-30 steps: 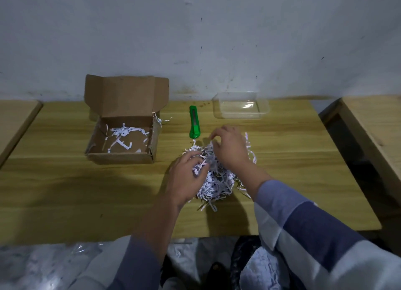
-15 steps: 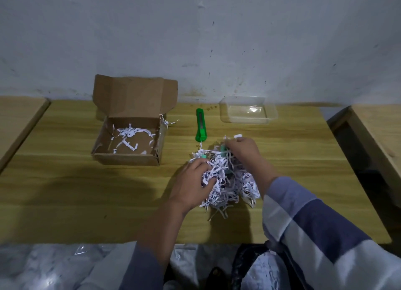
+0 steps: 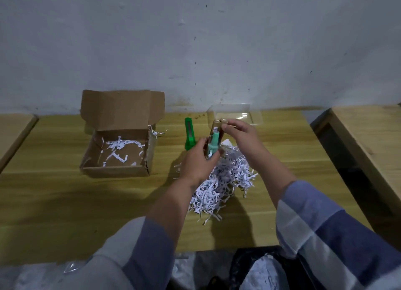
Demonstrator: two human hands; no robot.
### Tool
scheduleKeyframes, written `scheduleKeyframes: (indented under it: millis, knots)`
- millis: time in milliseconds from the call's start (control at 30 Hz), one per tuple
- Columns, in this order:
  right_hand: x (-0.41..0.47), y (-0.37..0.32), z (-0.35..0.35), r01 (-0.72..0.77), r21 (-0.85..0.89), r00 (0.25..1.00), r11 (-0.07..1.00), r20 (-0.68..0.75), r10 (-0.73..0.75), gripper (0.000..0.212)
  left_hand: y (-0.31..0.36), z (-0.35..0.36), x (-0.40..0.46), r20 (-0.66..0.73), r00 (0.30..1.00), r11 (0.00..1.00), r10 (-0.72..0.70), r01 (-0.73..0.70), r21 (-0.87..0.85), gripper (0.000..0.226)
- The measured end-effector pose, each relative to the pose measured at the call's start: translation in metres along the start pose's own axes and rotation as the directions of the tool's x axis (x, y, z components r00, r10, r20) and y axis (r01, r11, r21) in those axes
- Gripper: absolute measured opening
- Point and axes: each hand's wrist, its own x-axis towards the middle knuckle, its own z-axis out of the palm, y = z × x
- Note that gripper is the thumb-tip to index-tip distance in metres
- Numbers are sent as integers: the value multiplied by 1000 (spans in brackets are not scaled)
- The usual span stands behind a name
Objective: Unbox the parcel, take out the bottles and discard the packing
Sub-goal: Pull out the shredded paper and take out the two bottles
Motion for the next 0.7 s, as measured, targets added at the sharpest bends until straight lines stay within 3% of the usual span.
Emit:
scheduleKeyframes:
  millis: [200, 367, 500, 600, 700]
  knots:
    - [3, 3, -6, 34, -12, 997, 999, -76, -35, 27, -4, 9, 3, 43, 999, 990, -19, 25, -139, 43]
    - [0, 15, -4, -33, -27, 999, 999, -4, 33, 32, 0, 10, 5, 30, 1000, 969, 3, 5, -246, 43]
    - [5, 19, -8, -70, 38, 993, 997, -88, 73, 23, -7, 8, 4, 21, 999, 988, -27, 30, -154, 35]
    - [10, 19, -16, -75, 41, 979, 996, -186, 82, 25, -12, 5, 3, -23, 998, 986, -51, 47, -163, 28]
    - [13, 19, -29, -134, 26, 964, 991, -227, 136, 30, -18, 1, 0, -19, 1000, 998, -25, 23, -61, 29]
